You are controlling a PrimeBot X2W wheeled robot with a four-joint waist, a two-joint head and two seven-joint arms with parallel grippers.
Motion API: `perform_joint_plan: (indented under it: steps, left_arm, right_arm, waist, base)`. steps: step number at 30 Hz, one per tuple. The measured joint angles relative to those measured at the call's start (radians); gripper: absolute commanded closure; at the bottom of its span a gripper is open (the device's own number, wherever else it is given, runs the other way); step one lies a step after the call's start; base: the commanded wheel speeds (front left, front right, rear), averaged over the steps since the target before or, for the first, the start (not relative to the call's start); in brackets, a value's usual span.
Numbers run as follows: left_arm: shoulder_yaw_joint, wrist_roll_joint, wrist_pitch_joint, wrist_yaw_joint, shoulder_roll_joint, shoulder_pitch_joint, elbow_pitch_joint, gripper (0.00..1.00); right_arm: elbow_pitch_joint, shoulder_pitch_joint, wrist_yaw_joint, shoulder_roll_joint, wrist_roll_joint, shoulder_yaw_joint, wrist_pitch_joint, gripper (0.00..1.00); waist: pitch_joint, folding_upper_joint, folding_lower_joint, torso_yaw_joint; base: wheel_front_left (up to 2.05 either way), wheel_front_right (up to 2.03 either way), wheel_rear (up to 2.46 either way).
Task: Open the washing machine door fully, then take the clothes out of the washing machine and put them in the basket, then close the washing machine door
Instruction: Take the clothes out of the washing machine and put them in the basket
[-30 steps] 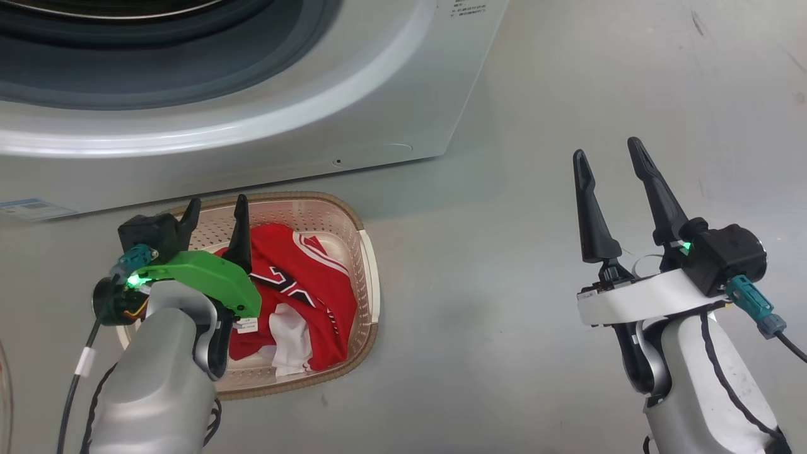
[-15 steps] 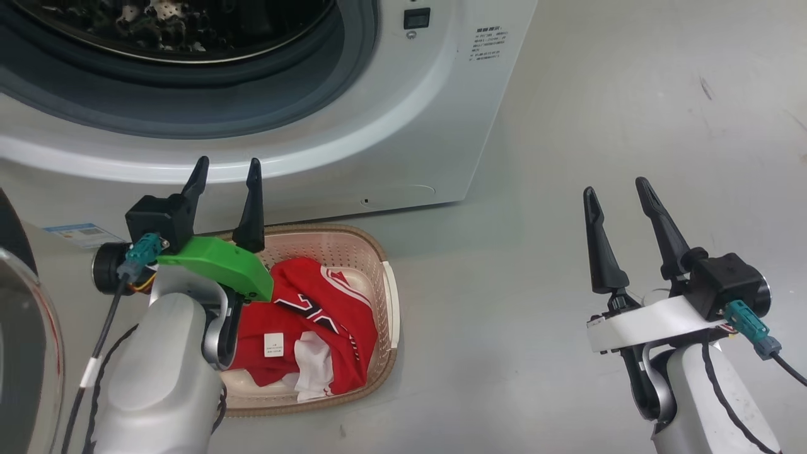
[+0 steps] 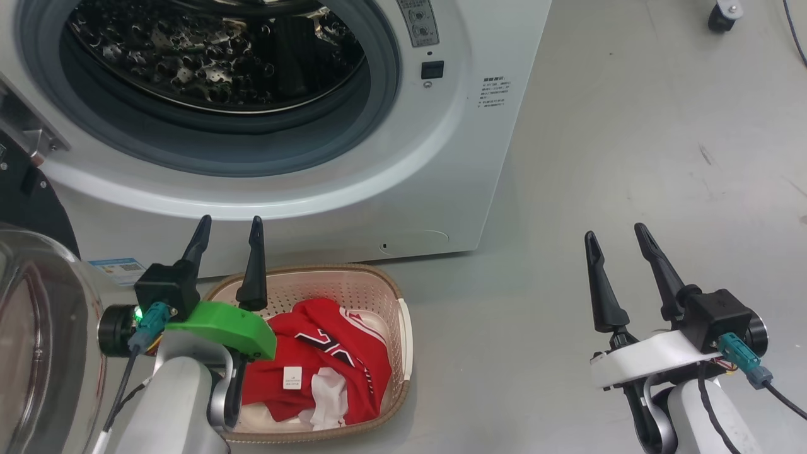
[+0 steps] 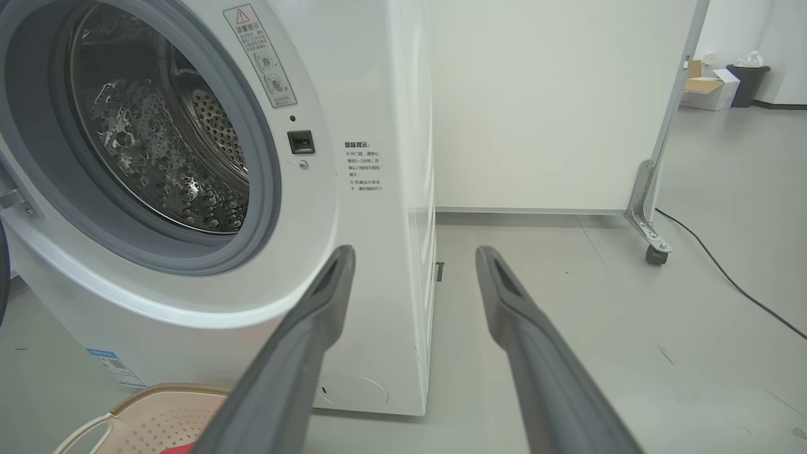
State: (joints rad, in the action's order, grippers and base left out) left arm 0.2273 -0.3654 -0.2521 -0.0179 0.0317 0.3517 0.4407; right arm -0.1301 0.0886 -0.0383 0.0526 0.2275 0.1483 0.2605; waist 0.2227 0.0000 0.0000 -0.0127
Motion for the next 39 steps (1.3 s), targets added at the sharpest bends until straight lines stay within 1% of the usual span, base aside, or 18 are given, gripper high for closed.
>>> perform_joint_plan:
  steps: [3, 13, 16, 24, 30, 36, 39]
  left_arm:
    - [-0.002, 0.009, 0.000, -0.008, 0.001, -0.042, -0.032, 0.00]
    - [-0.018, 0.016, 0.000, -0.031, 0.010, -0.179, -0.121, 0.00]
    - [-0.020, 0.017, 0.000, -0.036, 0.012, -0.218, -0.145, 0.00]
    - [-0.028, 0.017, 0.000, -0.048, 0.015, -0.287, -0.207, 0.00]
    - [-0.034, 0.027, 0.000, -0.058, 0.019, -0.318, -0.249, 0.00]
    - [-0.036, 0.041, 0.000, -0.067, 0.026, -0.344, -0.280, 0.00]
    - [-0.036, 0.041, 0.000, -0.070, 0.027, -0.351, -0.291, 0.00]
  right_arm:
    - [-0.001, -0.020, 0.006, -0.002, 0.000, -0.006, 0.000, 0.00]
    - [0.000, -0.083, 0.007, -0.005, 0.000, -0.005, 0.000, 0.00]
    - [0.005, -0.098, 0.015, -0.006, 0.000, -0.004, 0.000, 0.00]
    - [0.017, -0.123, 0.016, -0.007, 0.000, 0.005, 0.000, 0.00]
    - [0.026, -0.141, 0.031, -0.008, 0.000, 0.012, 0.000, 0.00]
    - [0.029, -0.143, 0.034, -0.008, 0.000, 0.016, 0.000, 0.00]
    - [0.032, -0.143, 0.041, -0.009, 0.001, 0.016, 0.000, 0.00]
  waist:
    - [-0.026, 0.0000, 0.0000, 0.007]
    - [-0.094, 0.0000, 0.0000, 0.031]
    - [-0.107, 0.0000, 0.0000, 0.036]
    - [-0.119, 0.0000, 0.0000, 0.041]
    - [-0.124, 0.0000, 0.0000, 0.039]
    - [-0.126, 0.0000, 0.0000, 0.035]
    - [-0.126, 0.0000, 0.0000, 0.033]
  base:
    - [0.00, 0.00, 0.00]
    - [0.00, 0.00, 0.00]
    - [0.00, 0.00, 0.00]
    - [0.00, 0.00, 0.00]
    - [0.00, 0.00, 0.00]
    - [0.00, 0.00, 0.00]
    - [0.00, 0.00, 0.00]
